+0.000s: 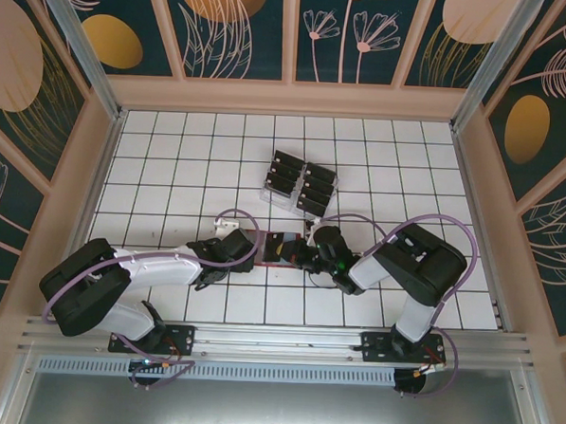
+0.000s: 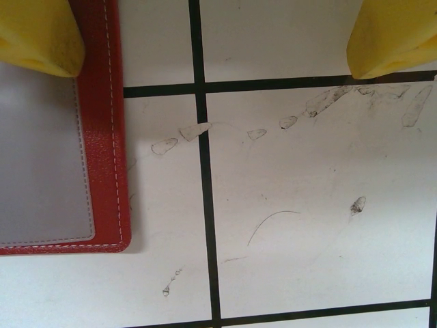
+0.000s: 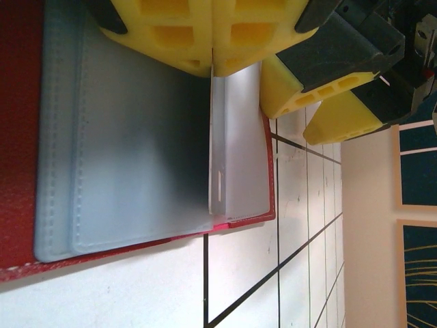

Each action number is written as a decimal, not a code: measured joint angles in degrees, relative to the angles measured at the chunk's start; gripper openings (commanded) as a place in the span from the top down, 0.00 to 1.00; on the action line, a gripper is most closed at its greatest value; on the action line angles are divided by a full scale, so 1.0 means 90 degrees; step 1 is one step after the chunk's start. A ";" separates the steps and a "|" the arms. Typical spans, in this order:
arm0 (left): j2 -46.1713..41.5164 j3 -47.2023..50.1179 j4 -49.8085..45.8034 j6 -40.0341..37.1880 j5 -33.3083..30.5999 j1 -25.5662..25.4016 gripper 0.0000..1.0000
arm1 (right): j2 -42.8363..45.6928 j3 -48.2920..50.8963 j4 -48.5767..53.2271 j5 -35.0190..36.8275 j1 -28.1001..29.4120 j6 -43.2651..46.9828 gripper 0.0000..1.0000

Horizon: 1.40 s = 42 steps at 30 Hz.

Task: Put the credit cards into the card holder
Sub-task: Insert the credit card into the card slot.

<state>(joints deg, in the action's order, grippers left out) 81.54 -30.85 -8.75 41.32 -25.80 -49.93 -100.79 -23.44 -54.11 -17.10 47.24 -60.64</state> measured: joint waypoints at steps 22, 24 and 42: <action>0.0017 0.0000 0.0000 0.0017 -0.0046 0.0012 0.01 | -0.0214 -0.0189 0.0032 -0.0206 0.0000 -0.0041 1.00; 0.0017 0.0000 0.0000 0.0017 -0.0046 0.0012 0.01 | -0.0223 -0.0199 0.0032 -0.0216 -0.0002 -0.0041 1.00; -0.0092 -0.0389 -0.0440 0.0063 -0.0505 0.0007 0.01 | -0.0211 -0.0170 0.0022 -0.0233 0.0000 -0.0046 1.00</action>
<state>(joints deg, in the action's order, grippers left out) 80.71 -34.35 -12.71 41.89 -30.35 -49.87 -102.69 -24.97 -53.91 -19.20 47.24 -61.06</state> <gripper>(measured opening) 0.988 0.046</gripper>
